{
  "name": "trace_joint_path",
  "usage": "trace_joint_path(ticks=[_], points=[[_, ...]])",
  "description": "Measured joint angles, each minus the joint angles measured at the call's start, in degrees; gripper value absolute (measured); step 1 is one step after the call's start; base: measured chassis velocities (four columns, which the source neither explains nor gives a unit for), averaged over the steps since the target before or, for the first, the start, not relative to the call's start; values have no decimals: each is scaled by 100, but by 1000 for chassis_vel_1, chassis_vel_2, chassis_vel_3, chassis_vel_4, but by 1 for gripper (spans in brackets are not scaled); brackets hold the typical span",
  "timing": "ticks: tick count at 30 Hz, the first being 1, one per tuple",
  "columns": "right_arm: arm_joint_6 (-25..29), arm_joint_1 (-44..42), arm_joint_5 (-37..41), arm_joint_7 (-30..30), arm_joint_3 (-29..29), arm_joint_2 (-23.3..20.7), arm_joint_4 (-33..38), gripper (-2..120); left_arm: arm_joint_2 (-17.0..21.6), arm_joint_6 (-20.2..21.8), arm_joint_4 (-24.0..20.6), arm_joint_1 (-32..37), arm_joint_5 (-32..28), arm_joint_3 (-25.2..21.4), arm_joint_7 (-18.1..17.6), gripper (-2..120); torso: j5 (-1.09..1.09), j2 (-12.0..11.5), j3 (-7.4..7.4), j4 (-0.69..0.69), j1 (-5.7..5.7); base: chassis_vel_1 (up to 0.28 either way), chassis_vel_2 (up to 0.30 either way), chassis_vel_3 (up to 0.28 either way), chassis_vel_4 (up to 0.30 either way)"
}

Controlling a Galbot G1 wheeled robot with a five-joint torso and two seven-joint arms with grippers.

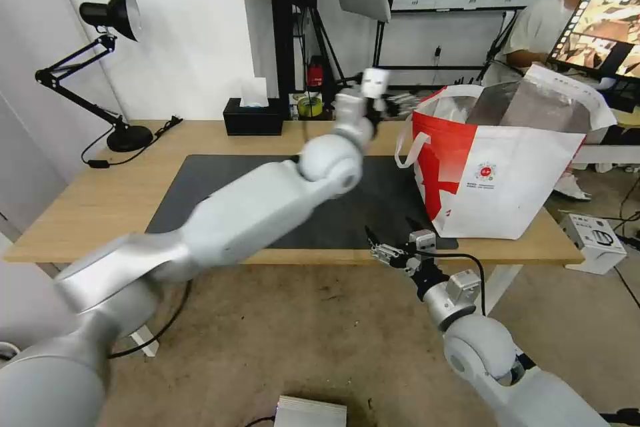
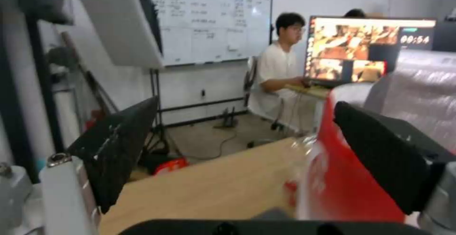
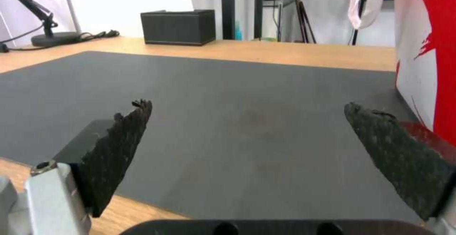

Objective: Pick up the trash from the table and place it into the takeout bag.

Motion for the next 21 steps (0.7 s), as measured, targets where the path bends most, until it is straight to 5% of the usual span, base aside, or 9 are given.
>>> trace_joint_path(ticks=[3, 7, 10, 21], points=[[0, 0, 0, 0, 0, 0, 0, 100, 658, 1, -453, 560, 234, -293, 191, 100, -1, 0, 0, -1, 0, 0, 0, 0, 0], [0, 0, 0, 0, 0, 0, 0, 100, 1079, -34, -750, 1045, 423, -684, 339, 100, -2, -1, 0, 2, 0, 0, 0, 0, 0], [0, 0, 0, 0, 0, 0, 0, 100, 1563, -165, -1143, 1891, 681, -1420, 508, 100, 1, -1, -1, 0, 0, 0, 0, 0, 0], [0, 0, 0, 0, 0, 0, 0, 100, 2152, -308, -1948, 4552, 1421, -3549, 573, 100, -1, 0, -1, 0, -1, 0, 0, 0, 0]])
